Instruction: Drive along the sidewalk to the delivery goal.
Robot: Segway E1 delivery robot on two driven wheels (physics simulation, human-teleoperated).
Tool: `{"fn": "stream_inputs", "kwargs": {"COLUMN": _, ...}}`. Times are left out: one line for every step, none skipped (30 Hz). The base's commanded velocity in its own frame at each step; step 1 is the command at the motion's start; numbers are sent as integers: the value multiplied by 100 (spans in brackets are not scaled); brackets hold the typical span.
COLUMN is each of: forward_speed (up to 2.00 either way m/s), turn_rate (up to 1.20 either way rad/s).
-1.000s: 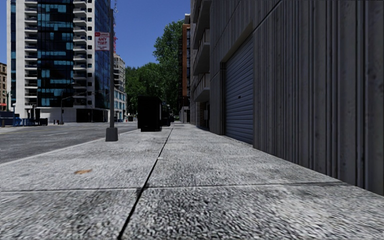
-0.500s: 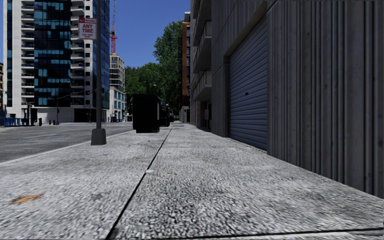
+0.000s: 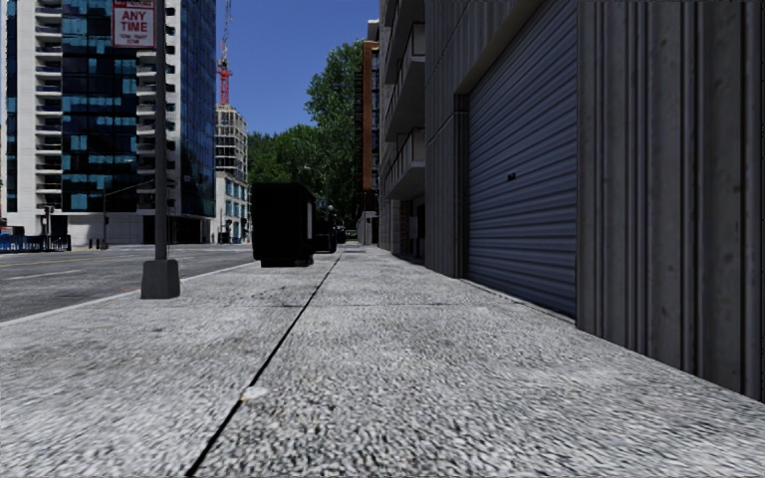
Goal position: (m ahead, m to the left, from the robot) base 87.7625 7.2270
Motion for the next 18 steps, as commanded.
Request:
{"fn": "stream_inputs", "kwargs": {"forward_speed": 200, "turn_rate": 0}}
{"fn": "stream_inputs", "kwargs": {"forward_speed": 200, "turn_rate": 0}}
{"fn": "stream_inputs", "kwargs": {"forward_speed": 200, "turn_rate": 0}}
{"fn": "stream_inputs", "kwargs": {"forward_speed": 200, "turn_rate": 0}}
{"fn": "stream_inputs", "kwargs": {"forward_speed": 200, "turn_rate": 0}}
{"fn": "stream_inputs", "kwargs": {"forward_speed": 200, "turn_rate": 0}}
{"fn": "stream_inputs", "kwargs": {"forward_speed": 200, "turn_rate": 0}}
{"fn": "stream_inputs", "kwargs": {"forward_speed": 200, "turn_rate": 0}}
{"fn": "stream_inputs", "kwargs": {"forward_speed": 200, "turn_rate": 0}}
{"fn": "stream_inputs", "kwargs": {"forward_speed": 200, "turn_rate": 0}}
{"fn": "stream_inputs", "kwargs": {"forward_speed": 200, "turn_rate": 0}}
{"fn": "stream_inputs", "kwargs": {"forward_speed": 200, "turn_rate": 0}}
{"fn": "stream_inputs", "kwargs": {"forward_speed": 200, "turn_rate": 0}}
{"fn": "stream_inputs", "kwargs": {"forward_speed": 200, "turn_rate": 0}}
{"fn": "stream_inputs", "kwargs": {"forward_speed": 200, "turn_rate": 0}}
{"fn": "stream_inputs", "kwargs": {"forward_speed": 200, "turn_rate": 0}}
{"fn": "stream_inputs", "kwargs": {"forward_speed": 200, "turn_rate": 0}}
{"fn": "stream_inputs", "kwargs": {"forward_speed": 200, "turn_rate": 0}}
